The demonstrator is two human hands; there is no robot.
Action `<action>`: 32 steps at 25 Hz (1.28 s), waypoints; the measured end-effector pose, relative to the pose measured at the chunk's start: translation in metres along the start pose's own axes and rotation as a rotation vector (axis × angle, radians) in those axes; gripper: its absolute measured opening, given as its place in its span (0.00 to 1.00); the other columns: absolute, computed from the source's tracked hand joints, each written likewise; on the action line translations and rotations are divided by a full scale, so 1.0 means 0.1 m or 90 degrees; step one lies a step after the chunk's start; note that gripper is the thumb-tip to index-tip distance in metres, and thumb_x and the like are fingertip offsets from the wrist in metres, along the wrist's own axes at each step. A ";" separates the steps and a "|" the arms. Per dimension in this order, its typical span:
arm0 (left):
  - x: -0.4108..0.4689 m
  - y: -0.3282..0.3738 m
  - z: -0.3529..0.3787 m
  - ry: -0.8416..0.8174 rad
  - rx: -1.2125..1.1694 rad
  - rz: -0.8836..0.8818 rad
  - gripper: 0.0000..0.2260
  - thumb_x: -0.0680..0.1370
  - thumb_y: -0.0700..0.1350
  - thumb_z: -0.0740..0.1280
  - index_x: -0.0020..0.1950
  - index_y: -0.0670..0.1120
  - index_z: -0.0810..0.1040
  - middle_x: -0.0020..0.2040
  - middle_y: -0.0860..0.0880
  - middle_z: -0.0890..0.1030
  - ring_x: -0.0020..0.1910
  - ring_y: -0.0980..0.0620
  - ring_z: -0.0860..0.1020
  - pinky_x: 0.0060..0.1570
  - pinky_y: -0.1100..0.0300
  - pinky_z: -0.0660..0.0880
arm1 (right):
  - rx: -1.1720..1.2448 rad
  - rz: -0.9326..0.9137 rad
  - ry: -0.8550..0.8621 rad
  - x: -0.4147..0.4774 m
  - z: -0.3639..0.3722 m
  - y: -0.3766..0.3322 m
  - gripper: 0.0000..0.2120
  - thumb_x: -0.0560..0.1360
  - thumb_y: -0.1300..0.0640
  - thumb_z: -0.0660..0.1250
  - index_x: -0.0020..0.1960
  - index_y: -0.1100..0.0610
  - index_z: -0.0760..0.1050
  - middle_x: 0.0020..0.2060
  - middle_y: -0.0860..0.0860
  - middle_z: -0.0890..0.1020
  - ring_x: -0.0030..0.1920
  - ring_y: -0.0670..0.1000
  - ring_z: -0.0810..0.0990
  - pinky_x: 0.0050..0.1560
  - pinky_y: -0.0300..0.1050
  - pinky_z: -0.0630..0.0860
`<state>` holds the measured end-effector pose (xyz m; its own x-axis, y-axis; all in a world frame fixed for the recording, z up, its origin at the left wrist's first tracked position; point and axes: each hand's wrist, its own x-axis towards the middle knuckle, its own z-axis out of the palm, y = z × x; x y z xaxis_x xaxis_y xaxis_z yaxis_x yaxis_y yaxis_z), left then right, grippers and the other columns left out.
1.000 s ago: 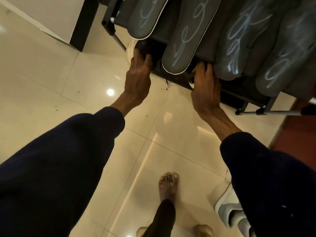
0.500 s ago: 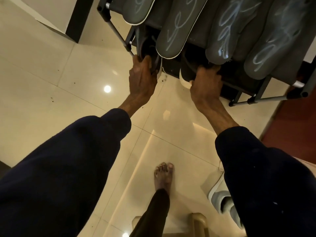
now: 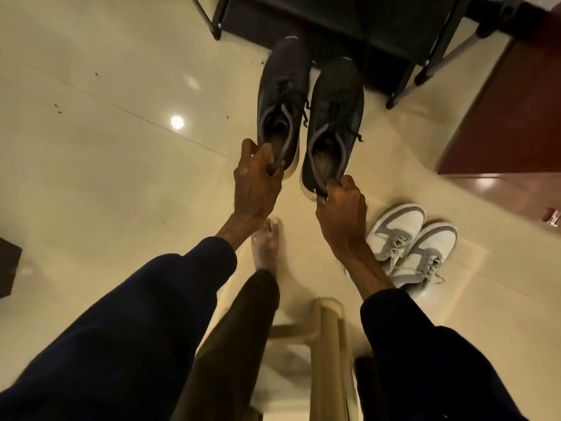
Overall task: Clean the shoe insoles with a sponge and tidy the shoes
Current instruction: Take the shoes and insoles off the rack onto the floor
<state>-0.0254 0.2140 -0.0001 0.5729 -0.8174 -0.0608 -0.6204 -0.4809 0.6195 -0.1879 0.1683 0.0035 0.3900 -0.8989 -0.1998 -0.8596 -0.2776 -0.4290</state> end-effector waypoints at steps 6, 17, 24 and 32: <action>-1.07 -0.34 0.72 -0.175 0.112 -0.048 0.12 0.80 0.53 0.69 0.60 0.49 0.74 0.57 0.50 0.71 0.40 0.47 0.80 0.40 0.53 0.83 | 0.014 0.078 -0.107 -0.85 0.44 0.66 0.05 0.72 0.66 0.72 0.47 0.67 0.81 0.45 0.65 0.81 0.39 0.66 0.81 0.38 0.52 0.79; -1.60 0.04 1.02 -0.375 0.541 0.033 0.19 0.75 0.57 0.75 0.63 0.55 0.80 0.59 0.48 0.79 0.53 0.52 0.81 0.60 0.57 0.61 | 0.040 0.124 -0.234 -1.27 0.92 1.32 0.09 0.77 0.72 0.61 0.54 0.66 0.78 0.50 0.64 0.80 0.50 0.65 0.81 0.44 0.53 0.78; -1.52 0.17 0.74 -0.298 0.375 0.146 0.20 0.79 0.53 0.71 0.67 0.44 0.73 0.65 0.41 0.73 0.56 0.41 0.79 0.50 0.45 0.79 | -0.080 0.081 -0.204 -1.18 0.20 1.02 0.21 0.74 0.69 0.70 0.66 0.61 0.75 0.58 0.61 0.79 0.55 0.62 0.80 0.46 0.52 0.79; -1.08 1.14 -0.07 -0.163 0.275 0.354 0.18 0.79 0.48 0.74 0.63 0.44 0.71 0.64 0.38 0.76 0.59 0.38 0.79 0.47 0.47 0.82 | -0.145 -0.041 -0.201 -0.77 -1.07 0.58 0.29 0.72 0.61 0.76 0.71 0.60 0.71 0.63 0.61 0.76 0.63 0.62 0.75 0.61 0.57 0.77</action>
<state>-0.1540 0.2499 0.0829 0.0041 -0.9992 -0.0408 -0.9673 -0.0143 0.2531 -0.3028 0.1850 0.0879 0.4978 -0.7381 -0.4554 -0.8672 -0.4307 -0.2499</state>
